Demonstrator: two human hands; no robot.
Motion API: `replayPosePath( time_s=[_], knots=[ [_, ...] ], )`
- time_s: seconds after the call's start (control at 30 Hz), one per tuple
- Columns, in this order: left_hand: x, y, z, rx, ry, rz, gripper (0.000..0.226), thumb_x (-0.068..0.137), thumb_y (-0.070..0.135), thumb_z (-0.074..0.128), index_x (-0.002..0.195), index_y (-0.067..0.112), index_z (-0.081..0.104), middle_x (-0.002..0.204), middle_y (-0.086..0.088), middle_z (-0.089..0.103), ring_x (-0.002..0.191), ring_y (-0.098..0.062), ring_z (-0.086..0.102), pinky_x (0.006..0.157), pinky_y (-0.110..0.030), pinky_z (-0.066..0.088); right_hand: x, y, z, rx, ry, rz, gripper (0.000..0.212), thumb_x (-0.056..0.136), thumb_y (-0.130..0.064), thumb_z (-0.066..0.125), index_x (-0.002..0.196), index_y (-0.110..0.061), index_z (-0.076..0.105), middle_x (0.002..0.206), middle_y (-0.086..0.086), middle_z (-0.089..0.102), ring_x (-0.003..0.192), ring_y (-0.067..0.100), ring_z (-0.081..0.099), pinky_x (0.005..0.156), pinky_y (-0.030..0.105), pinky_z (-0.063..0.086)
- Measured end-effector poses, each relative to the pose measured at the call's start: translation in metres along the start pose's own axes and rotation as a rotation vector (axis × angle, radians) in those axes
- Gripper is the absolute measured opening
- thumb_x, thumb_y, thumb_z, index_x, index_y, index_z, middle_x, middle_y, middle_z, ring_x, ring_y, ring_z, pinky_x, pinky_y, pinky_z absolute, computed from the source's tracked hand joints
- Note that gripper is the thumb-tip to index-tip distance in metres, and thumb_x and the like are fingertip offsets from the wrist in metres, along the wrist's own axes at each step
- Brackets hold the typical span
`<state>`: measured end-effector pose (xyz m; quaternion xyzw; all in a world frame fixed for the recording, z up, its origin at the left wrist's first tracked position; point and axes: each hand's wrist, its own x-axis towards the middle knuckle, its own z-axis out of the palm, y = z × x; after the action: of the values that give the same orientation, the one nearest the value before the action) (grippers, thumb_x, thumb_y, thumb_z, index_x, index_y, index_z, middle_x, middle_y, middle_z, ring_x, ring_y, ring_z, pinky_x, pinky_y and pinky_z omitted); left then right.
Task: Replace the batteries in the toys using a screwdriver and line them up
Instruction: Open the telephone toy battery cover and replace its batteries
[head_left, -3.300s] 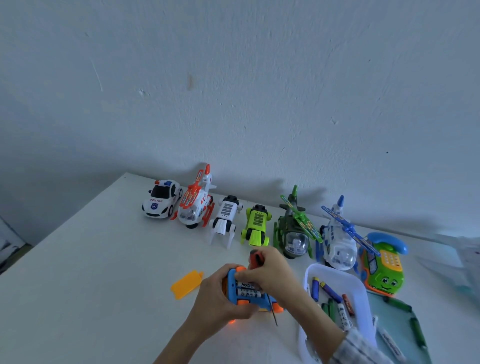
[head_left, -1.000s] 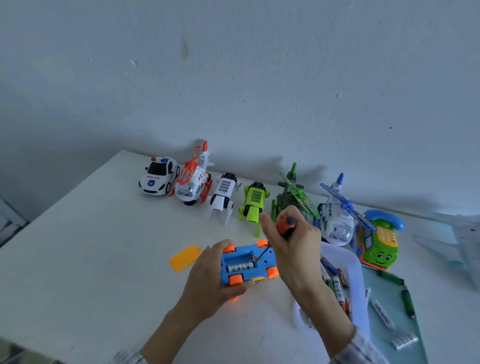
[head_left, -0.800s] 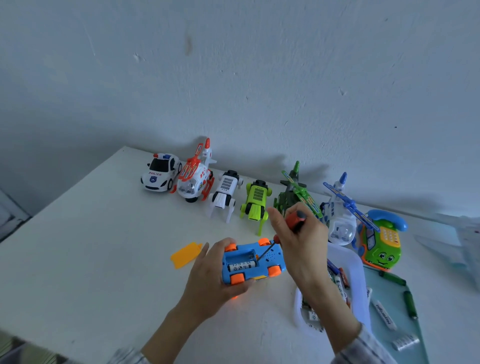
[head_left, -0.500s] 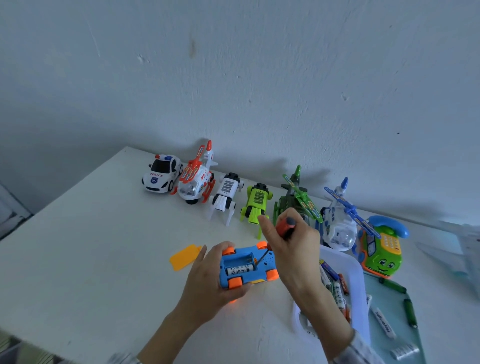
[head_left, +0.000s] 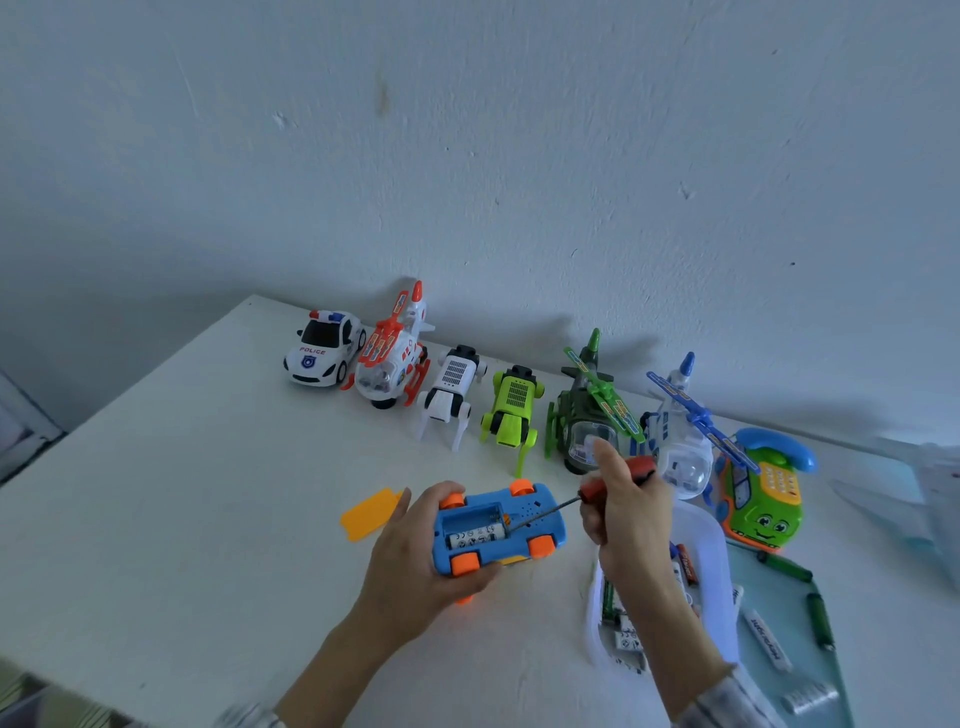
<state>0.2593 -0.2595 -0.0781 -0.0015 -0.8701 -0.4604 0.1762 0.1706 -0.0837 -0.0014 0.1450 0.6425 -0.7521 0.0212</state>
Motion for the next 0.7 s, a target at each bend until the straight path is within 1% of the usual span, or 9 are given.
replayPosePath(
  time_s=[0.1, 0.27, 0.33, 0.4, 0.5, 0.57, 0.63, 0.7],
  knots=[
    [0.001, -0.001, 0.000, -0.006, 0.008, 0.004, 0.066, 0.064, 0.071, 0.067, 0.117, 0.064, 0.029, 0.113, 0.040, 0.045, 0.100, -0.001, 0.056, 0.091, -0.058, 0.049, 0.003, 0.008, -0.002, 0.085, 0.023, 0.108, 0.029, 0.090, -0.023, 0.063, 0.076, -0.008, 0.042, 0.056, 0.011, 0.051, 0.031, 0.013, 0.033, 0.035, 0.016, 0.023],
    [-0.002, -0.002, -0.001, -0.041, 0.034, 0.025, 0.062, 0.065, 0.076, 0.065, 0.117, 0.060, 0.034, 0.108, 0.037, 0.048, 0.095, -0.003, 0.057, 0.087, -0.059, 0.050, 0.005, 0.015, -0.003, 0.132, 0.038, 0.219, 0.030, 0.089, -0.023, 0.064, 0.074, -0.007, 0.044, 0.058, 0.012, 0.053, 0.031, 0.010, 0.034, 0.032, 0.017, 0.025],
    [-0.002, -0.002, -0.001, -0.034, 0.028, 0.020, 0.063, 0.066, 0.076, 0.065, 0.117, 0.060, 0.033, 0.109, 0.038, 0.047, 0.096, -0.002, 0.056, 0.088, -0.060, 0.050, 0.005, 0.015, -0.003, 0.152, 0.035, 0.255, 0.030, 0.090, -0.023, 0.064, 0.074, -0.007, 0.043, 0.058, 0.012, 0.052, 0.030, 0.010, 0.034, 0.032, 0.017, 0.025],
    [-0.001, -0.002, -0.001, -0.010, 0.018, 0.008, 0.062, 0.066, 0.077, 0.063, 0.117, 0.056, 0.035, 0.112, 0.040, 0.045, 0.100, 0.003, 0.053, 0.089, -0.060, 0.049, 0.003, 0.016, -0.001, 0.187, 0.013, 0.306, 0.033, 0.090, -0.022, 0.063, 0.069, -0.008, 0.041, 0.060, 0.013, 0.051, 0.029, 0.009, 0.032, 0.031, 0.016, 0.023],
    [0.000, -0.001, 0.000, 0.043, 0.013, 0.008, 0.065, 0.067, 0.076, 0.062, 0.117, 0.043, 0.039, 0.113, 0.043, 0.043, 0.103, 0.011, 0.048, 0.094, -0.063, 0.045, 0.000, 0.017, 0.002, 0.218, 0.008, 0.340, 0.038, 0.090, -0.022, 0.062, 0.064, -0.009, 0.038, 0.061, 0.014, 0.049, 0.028, 0.009, 0.030, 0.029, 0.016, 0.022],
    [0.000, -0.002, 0.000, 0.039, 0.003, -0.008, 0.065, 0.066, 0.078, 0.060, 0.116, 0.043, 0.040, 0.113, 0.043, 0.044, 0.104, 0.010, 0.049, 0.101, -0.061, 0.040, -0.001, 0.014, 0.002, 0.234, 0.001, 0.332, 0.039, 0.090, -0.023, 0.063, 0.063, -0.009, 0.038, 0.061, 0.014, 0.049, 0.028, 0.009, 0.030, 0.029, 0.016, 0.022],
    [-0.001, -0.006, 0.000, -0.009, -0.005, -0.051, 0.063, 0.063, 0.079, 0.063, 0.113, 0.048, 0.040, 0.113, 0.035, 0.050, 0.104, 0.004, 0.053, 0.100, -0.056, 0.043, 0.000, 0.010, 0.001, 0.264, 0.001, 0.306, 0.037, 0.088, -0.025, 0.064, 0.065, -0.010, 0.041, 0.060, 0.013, 0.051, 0.029, 0.010, 0.032, 0.030, 0.016, 0.023],
    [-0.002, -0.010, -0.005, -0.107, 0.037, -0.134, 0.070, 0.056, 0.074, 0.073, 0.114, 0.046, 0.045, 0.108, 0.019, 0.059, 0.101, -0.008, 0.060, 0.088, -0.046, 0.054, 0.002, 0.005, -0.001, 0.304, 0.032, 0.248, 0.033, 0.086, -0.027, 0.066, 0.068, -0.011, 0.045, 0.060, 0.011, 0.054, 0.030, 0.011, 0.035, 0.031, 0.016, 0.025]
  ],
)
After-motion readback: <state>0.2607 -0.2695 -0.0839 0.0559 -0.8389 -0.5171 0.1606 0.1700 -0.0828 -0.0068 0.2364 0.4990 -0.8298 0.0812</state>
